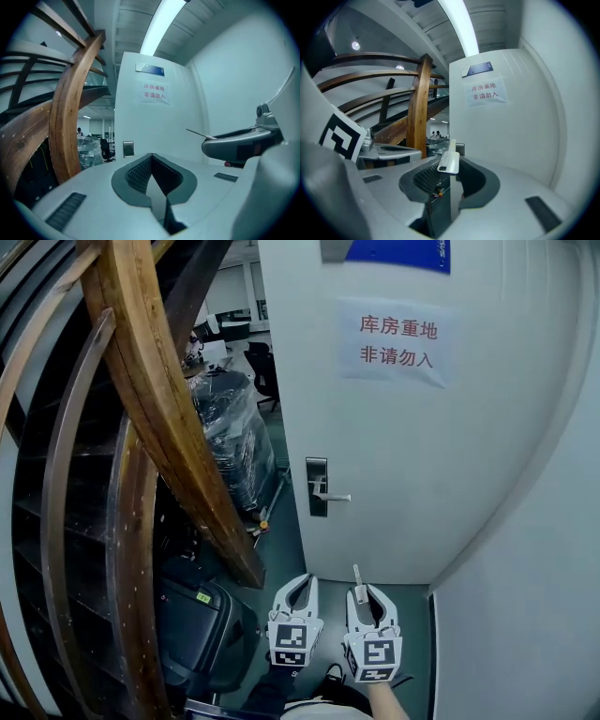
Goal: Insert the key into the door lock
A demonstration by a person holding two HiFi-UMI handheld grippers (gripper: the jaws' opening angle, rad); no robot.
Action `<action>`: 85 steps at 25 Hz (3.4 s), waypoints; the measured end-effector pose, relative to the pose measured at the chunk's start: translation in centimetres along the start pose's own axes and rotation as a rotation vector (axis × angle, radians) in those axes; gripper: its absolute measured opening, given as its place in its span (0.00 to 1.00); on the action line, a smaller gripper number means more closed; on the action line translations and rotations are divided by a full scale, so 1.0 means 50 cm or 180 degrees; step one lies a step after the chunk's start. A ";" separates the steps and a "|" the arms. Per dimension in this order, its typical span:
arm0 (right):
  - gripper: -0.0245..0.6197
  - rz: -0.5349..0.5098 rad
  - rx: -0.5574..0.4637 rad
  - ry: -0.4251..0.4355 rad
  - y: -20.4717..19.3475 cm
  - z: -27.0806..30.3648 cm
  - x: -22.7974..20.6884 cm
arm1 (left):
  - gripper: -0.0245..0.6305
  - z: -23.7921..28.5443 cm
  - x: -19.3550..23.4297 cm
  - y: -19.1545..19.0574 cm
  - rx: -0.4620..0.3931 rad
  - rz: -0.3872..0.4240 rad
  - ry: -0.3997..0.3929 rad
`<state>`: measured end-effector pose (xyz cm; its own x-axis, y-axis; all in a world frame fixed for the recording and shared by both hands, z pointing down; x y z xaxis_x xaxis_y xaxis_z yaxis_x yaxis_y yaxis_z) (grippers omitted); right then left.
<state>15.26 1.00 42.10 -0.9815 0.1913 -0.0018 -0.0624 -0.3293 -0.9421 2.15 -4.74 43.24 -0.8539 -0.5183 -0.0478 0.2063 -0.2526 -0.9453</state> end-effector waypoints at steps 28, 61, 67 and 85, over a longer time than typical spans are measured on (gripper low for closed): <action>0.22 0.0102 0.0625 0.0084 -0.046 0.363 0.012 | 0.04 0.234 0.169 -0.087 0.0431 -0.0030 -0.0006; 0.22 0.0146 0.1127 -0.0314 -0.191 0.851 -0.073 | 0.04 0.380 0.372 -0.329 0.0579 -0.0323 0.0140; 0.22 0.0107 0.1084 -0.0340 -0.182 0.868 -0.080 | 0.04 0.393 0.380 -0.328 0.0569 -0.0324 0.0141; 0.22 0.0072 0.1124 -0.0380 -0.196 0.873 -0.083 | 0.04 0.388 0.387 -0.329 0.0570 -0.0349 0.0176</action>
<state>12.04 -36.94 65.96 -0.9963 0.0779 0.0373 -0.0785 -0.6349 -0.7686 -8.49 -26.45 64.10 -0.8997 -0.4354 0.0298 0.1882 -0.4487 -0.8737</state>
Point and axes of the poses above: the fingertips, and each gripper's own axes: z forward along the fingers, x to its left, y out of its top, the point moved 6 cm from there along -z, backward along the fingers, and after that the axes turned 12 degrees about x, right-handed, at the moved point
